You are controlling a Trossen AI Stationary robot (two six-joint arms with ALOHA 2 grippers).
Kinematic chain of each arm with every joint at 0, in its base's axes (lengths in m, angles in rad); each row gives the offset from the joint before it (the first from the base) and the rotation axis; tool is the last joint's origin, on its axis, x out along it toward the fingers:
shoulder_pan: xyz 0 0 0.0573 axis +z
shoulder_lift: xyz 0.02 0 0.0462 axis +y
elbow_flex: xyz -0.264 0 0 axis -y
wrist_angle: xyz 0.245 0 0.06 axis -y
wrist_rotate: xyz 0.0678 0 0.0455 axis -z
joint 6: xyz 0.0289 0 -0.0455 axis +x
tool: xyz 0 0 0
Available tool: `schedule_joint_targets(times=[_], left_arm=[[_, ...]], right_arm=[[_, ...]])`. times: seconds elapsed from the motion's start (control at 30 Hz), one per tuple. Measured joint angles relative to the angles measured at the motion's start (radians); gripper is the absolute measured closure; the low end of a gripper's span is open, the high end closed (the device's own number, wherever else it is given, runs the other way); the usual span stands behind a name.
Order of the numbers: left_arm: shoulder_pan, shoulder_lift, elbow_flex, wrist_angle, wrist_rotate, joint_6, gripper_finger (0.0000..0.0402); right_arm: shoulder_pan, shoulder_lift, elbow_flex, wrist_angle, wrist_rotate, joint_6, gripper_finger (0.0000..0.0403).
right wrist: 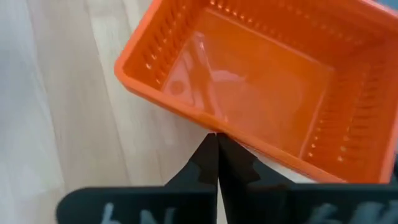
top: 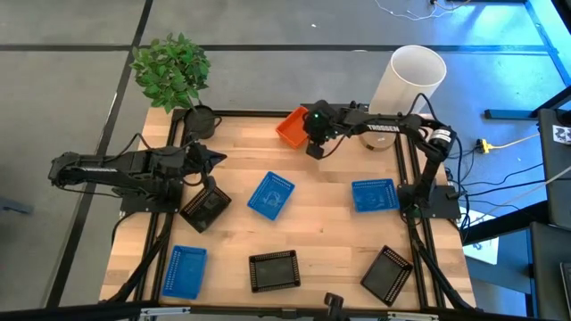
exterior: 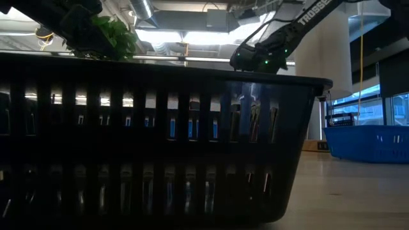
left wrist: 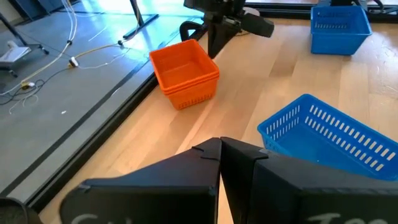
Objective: Stack baskets by color
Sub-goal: Stack the left orange bin on the orange bins
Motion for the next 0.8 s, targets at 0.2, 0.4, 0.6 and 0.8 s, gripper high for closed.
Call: schedule_joint_targets(times=[0.2, 0.4, 0.6, 0.8], left_arm=[[0.0, 0.0, 0.0, 0.0, -0.001, -0.018, 0.0402], [0.0, 0.0, 0.0, 0.0, -0.001, -0.017, 0.0402], [0.0, 0.0, 0.0, 0.0, -0.002, -0.016, 0.0402], [0.0, 0.0, 0.0, -0.001, -0.004, -0.016, 0.0402]], right_arm=[[-0.01, -0.009, 0.0, -0.1, 0.074, 0.096, 0.0403], [-0.02, -0.025, 0.0, -0.127, 0.15, 0.073, 0.0403], [-0.071, 0.004, 0.0, -0.021, 0.099, 0.066, 0.0403], [-0.09, 0.043, 0.0, 0.09, 0.021, 0.013, 0.0403]])
